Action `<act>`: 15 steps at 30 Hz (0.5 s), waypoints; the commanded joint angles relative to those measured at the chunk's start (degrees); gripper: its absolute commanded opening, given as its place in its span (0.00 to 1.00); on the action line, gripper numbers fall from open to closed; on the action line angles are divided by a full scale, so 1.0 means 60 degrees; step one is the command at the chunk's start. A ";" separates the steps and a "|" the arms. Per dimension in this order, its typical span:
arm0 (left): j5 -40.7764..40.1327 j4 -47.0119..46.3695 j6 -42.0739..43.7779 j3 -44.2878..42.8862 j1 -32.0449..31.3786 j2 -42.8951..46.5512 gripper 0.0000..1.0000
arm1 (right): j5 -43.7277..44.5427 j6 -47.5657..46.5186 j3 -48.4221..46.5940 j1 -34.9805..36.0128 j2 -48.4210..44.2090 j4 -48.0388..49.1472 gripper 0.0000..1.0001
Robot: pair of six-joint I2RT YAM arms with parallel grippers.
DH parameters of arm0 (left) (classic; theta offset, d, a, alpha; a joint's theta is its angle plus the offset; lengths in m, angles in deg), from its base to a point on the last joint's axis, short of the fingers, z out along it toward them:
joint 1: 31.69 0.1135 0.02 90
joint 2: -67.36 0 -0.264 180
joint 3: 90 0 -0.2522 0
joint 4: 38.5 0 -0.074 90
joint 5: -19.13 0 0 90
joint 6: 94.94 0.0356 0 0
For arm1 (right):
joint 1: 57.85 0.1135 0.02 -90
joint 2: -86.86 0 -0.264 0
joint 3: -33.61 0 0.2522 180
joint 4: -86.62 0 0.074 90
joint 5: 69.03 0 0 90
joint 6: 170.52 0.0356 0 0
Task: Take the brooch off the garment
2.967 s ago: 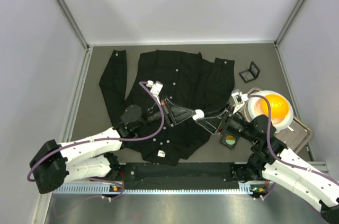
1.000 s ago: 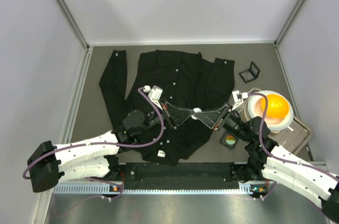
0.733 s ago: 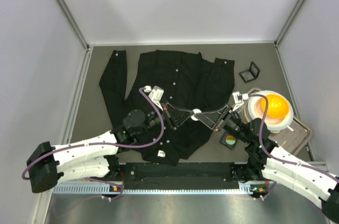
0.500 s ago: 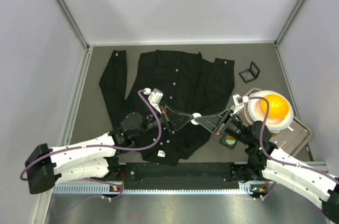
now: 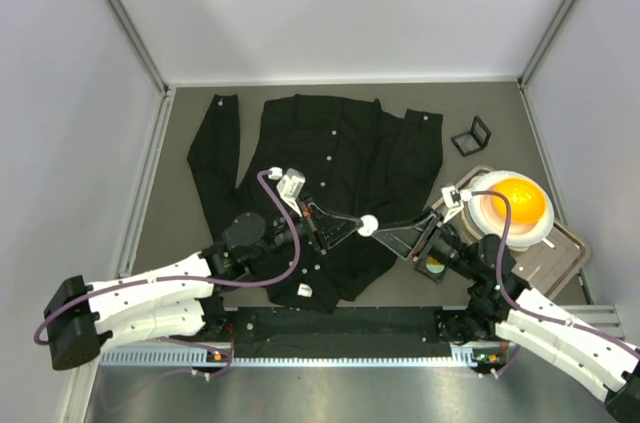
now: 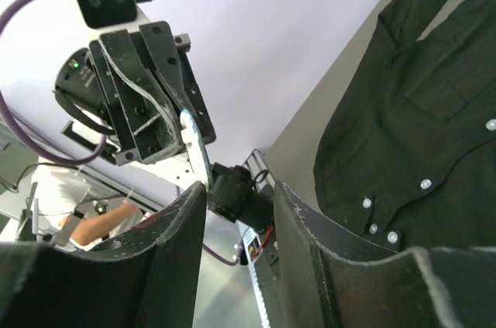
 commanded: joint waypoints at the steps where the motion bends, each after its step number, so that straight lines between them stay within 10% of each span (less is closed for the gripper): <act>1: -0.0115 -0.0143 0.0193 -0.0595 0.0010 0.0092 0.00 | -0.0277 -0.0855 -0.0572 -0.0045 -0.0141 -0.1072 0.42; 9: -0.0760 0.2024 -0.0772 -0.1781 -0.0005 -0.0508 0.00 | -0.0291 -0.4589 -0.3164 -0.0045 0.0707 -0.5408 0.54; 15: -0.3790 0.6312 -0.3070 -0.3535 0.0010 -0.0961 0.00 | 0.0130 -0.6083 -0.4000 0.0173 0.1030 -0.6141 0.56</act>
